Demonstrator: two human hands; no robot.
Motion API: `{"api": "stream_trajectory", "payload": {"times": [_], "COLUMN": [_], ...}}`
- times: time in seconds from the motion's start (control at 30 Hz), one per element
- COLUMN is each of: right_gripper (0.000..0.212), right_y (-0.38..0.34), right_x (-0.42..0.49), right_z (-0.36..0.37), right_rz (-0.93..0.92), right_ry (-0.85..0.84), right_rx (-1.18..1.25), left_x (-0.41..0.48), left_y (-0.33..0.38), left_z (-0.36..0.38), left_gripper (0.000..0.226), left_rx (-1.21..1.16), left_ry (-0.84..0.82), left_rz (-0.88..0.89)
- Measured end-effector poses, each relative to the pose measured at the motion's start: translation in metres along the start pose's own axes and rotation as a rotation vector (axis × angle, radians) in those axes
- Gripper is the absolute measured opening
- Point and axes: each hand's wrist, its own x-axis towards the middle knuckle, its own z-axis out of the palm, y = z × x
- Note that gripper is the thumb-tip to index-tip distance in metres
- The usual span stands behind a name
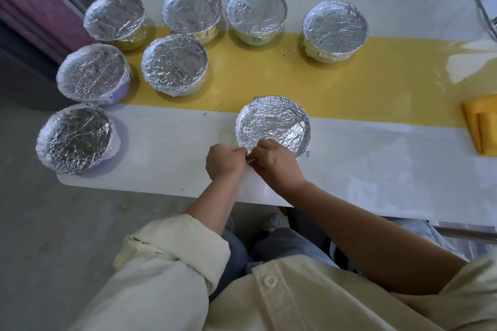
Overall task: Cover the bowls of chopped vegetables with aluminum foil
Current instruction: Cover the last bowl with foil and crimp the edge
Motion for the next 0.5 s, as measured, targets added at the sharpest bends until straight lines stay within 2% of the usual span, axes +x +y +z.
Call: {"api": "stream_trajectory", "payload": {"times": [0.07, 0.13, 0.3, 0.37, 0.5], "right_gripper": [0.03, 0.034, 0.011, 0.013, 0.013], "right_y": [0.005, 0.012, 0.021, 0.021, 0.018], "right_x": [-0.003, -0.007, -0.011, -0.011, -0.01], "right_z": [-0.004, -0.011, -0.01, -0.007, -0.005], "right_rz": [-0.004, 0.005, -0.052, -0.081, -0.104], "right_ry": [-0.028, -0.04, -0.004, -0.004, -0.01], "right_rx": [0.0, -0.025, -0.091, -0.116, -0.134], "left_x": [0.006, 0.014, 0.017, 0.006, -0.007], "left_y": [0.004, 0.007, 0.002, -0.005, -0.01], "left_z": [-0.003, -0.007, -0.004, 0.006, 0.02], "left_gripper": [0.016, 0.017, 0.036, 0.043, 0.032], "left_rx": [0.054, 0.069, -0.009, -0.032, -0.011], "left_ry": [0.013, 0.012, 0.034, 0.019, 0.011], "left_rz": [0.037, 0.057, 0.025, -0.011, 0.048]}}
